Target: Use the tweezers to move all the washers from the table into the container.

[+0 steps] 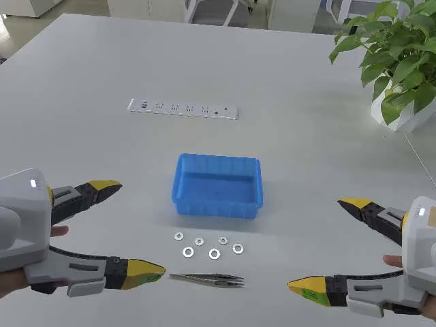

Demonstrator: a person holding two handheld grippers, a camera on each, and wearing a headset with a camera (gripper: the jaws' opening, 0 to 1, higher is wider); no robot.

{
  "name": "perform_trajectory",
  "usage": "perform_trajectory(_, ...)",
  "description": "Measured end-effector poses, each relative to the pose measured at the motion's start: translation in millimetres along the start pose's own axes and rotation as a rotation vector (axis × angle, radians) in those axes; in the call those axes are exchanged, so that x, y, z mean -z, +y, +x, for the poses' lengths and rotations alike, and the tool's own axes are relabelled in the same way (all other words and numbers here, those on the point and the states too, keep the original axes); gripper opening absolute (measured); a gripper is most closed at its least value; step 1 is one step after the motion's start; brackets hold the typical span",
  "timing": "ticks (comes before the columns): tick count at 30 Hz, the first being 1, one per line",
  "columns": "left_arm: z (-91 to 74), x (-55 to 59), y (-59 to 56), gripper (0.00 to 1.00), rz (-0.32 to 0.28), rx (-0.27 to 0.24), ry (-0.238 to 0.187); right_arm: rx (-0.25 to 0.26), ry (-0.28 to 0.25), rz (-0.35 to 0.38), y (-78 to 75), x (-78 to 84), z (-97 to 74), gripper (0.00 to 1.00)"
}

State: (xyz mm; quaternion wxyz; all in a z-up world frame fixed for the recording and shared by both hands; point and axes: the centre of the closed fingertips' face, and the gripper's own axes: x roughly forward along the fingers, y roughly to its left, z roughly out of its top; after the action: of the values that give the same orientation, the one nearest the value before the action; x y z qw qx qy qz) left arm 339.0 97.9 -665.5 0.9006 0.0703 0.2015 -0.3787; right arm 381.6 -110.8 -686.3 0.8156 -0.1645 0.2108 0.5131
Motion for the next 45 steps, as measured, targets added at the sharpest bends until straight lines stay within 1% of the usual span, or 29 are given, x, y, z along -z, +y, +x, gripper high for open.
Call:
perform_trajectory(4,0.4,-1.7,0.6,0.99,0.003,0.001,-0.004,0.003,-0.004,0.001,-0.8,-1.1,-0.2,1.0)
perform_trajectory(21,0.5,-2.4,2.3,0.99,0.008,0.0,-0.004,0.005,-0.008,-0.005,-2.7,-1.0,-0.4,1.0)
perform_trajectory(35,1.8,-4.3,0.5,0.99,0.011,0.008,-0.005,0.009,-0.007,-0.009,-1.8,-1.6,-1.9,1.0)
perform_trajectory(45,0.0,-3.9,1.2,0.99,0.01,0.005,-0.006,0.01,-0.008,-0.013,-2.3,-3.0,-2.6,1.0)
